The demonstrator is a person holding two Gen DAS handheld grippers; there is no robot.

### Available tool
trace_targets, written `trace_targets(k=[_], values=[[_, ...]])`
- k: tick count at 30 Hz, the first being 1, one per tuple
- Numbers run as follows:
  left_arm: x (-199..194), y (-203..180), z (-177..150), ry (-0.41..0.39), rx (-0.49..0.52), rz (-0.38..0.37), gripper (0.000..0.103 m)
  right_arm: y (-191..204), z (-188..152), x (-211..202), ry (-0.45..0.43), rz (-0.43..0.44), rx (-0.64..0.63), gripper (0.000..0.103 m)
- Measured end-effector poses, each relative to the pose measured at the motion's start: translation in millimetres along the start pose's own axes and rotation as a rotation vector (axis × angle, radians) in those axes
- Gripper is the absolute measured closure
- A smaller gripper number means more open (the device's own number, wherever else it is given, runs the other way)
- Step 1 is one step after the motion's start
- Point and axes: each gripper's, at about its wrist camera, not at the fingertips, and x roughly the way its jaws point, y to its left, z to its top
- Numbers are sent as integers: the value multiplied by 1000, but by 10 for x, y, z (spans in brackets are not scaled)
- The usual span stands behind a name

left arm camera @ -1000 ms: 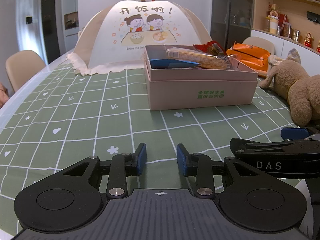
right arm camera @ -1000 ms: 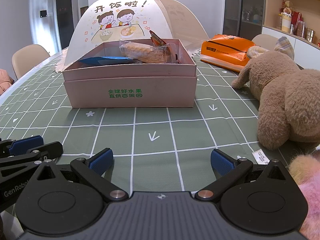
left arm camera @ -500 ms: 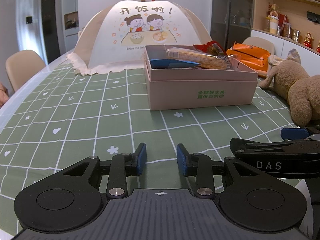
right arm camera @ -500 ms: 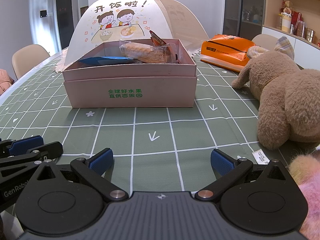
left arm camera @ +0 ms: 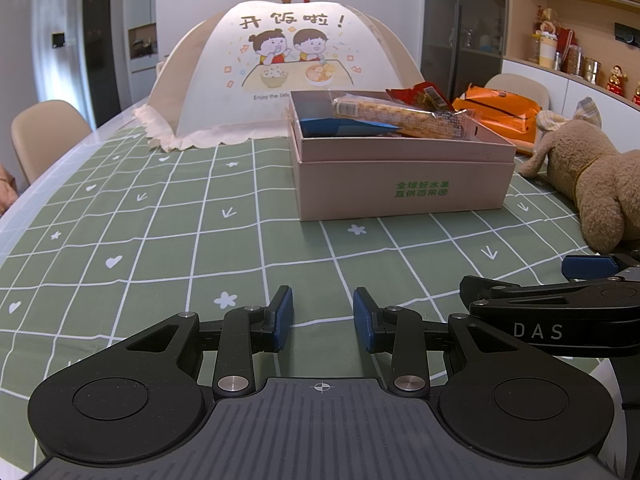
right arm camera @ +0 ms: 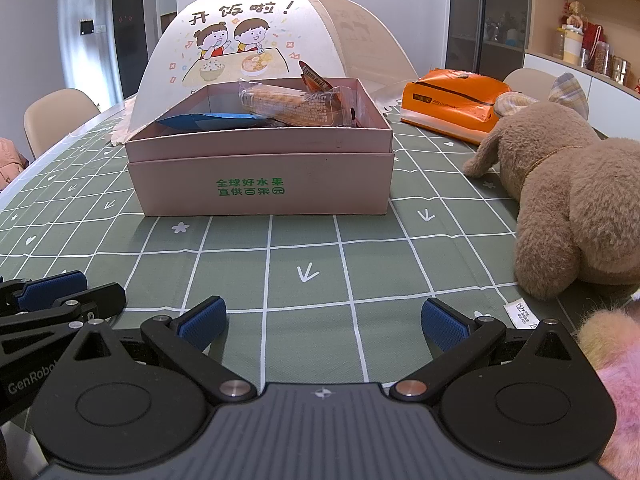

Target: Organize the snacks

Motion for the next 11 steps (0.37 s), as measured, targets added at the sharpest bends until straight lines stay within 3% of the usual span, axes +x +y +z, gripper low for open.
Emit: trace_targets(k=[11], values=[[-11,-3,5,0,-7,-7,66,3,-1,1,0,0,0,0]])
